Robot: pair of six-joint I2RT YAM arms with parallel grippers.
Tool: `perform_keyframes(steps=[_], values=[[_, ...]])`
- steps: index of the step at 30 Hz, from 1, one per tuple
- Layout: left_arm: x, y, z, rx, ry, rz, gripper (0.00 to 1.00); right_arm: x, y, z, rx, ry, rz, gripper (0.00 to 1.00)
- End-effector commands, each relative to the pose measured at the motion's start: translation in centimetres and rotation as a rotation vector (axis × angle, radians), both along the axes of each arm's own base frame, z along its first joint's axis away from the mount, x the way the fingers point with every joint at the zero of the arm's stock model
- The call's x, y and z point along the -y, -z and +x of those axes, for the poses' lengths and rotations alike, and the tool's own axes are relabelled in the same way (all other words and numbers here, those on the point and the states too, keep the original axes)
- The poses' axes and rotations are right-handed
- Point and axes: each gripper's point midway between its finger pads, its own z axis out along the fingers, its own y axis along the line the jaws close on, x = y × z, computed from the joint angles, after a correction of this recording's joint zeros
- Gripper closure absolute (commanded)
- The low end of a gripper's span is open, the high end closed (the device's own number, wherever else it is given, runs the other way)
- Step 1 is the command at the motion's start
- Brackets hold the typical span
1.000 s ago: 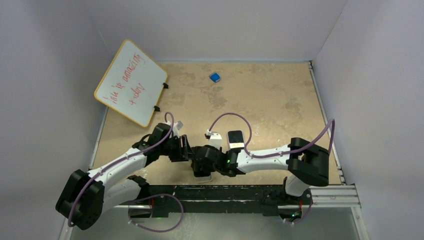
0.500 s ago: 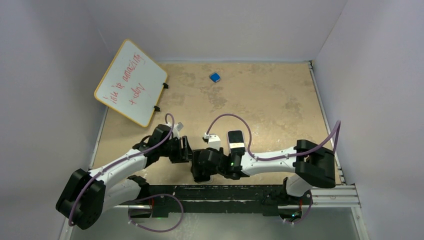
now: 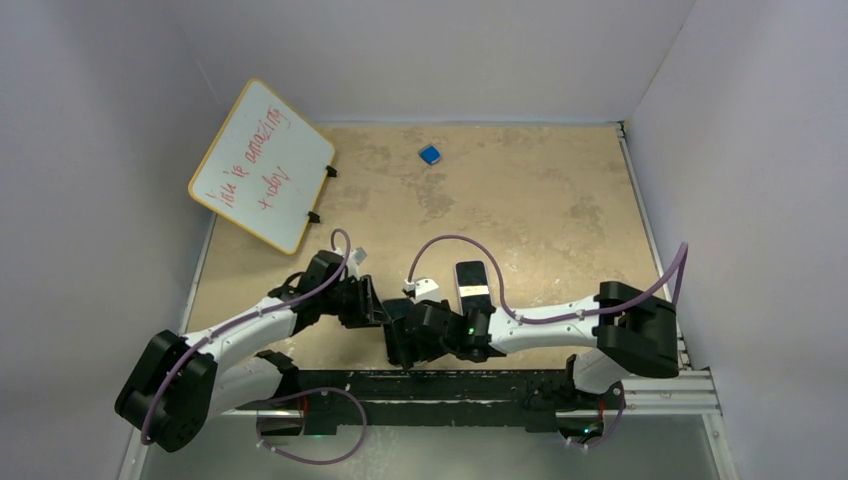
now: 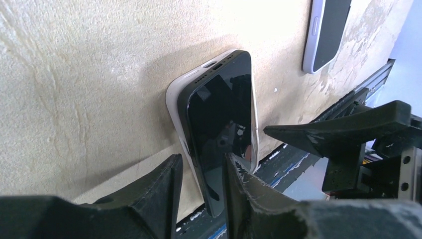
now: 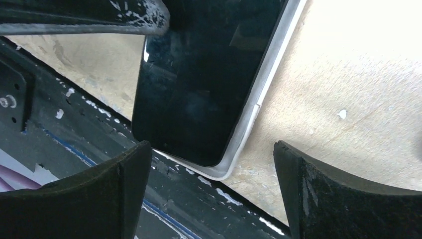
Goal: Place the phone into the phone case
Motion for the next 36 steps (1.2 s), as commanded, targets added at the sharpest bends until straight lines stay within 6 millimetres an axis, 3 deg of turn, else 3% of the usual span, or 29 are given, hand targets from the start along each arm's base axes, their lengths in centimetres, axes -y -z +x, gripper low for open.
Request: perform_keyframes(steps=[1, 6, 12, 17, 21, 25, 27, 36], values=[[0.4, 0.1, -0.2, -0.005, -0.008, -0.042, 0.66, -0.6, 0.5, -0.9, -0.065, 0.045, 0.028, 0.1], [0.2, 0.6, -1.3, -0.04, -0.002, -0.04, 0.79, -1.0, 1.4, -1.1, -0.128, 0.144, 0.086, 0.22], [0.4, 1.1, -2.6, -0.084, 0.016, -0.066, 0.91, -1.5, 1.1, -0.1, -0.102, 0.203, 0.136, 0.3], [1.9, -0.4, -2.8, -0.059, 0.018, -0.174, 0.94, -1.0, 1.2, 0.4, -0.08, 0.23, 0.133, 0.35], [1.5, -0.3, -3.3, -0.083, 0.024, -0.132, 0.9, -0.7, 1.3, 0.5, -0.076, 0.241, 0.129, 0.37], [0.8, -0.1, -3.5, -0.089, 0.007, -0.095, 0.68, -0.6, 0.8, 0.8, -0.051, 0.236, 0.125, 0.38], [0.5, -0.1, -3.2, -0.073, -0.007, -0.074, 0.64, -0.4, 0.6, 1.0, -0.04, 0.237, 0.132, 0.37], [-0.1, 0.7, -2.8, -0.052, -0.006, -0.014, 0.65, -0.4, -0.1, 2.1, -0.077, 0.241, 0.237, 0.35]])
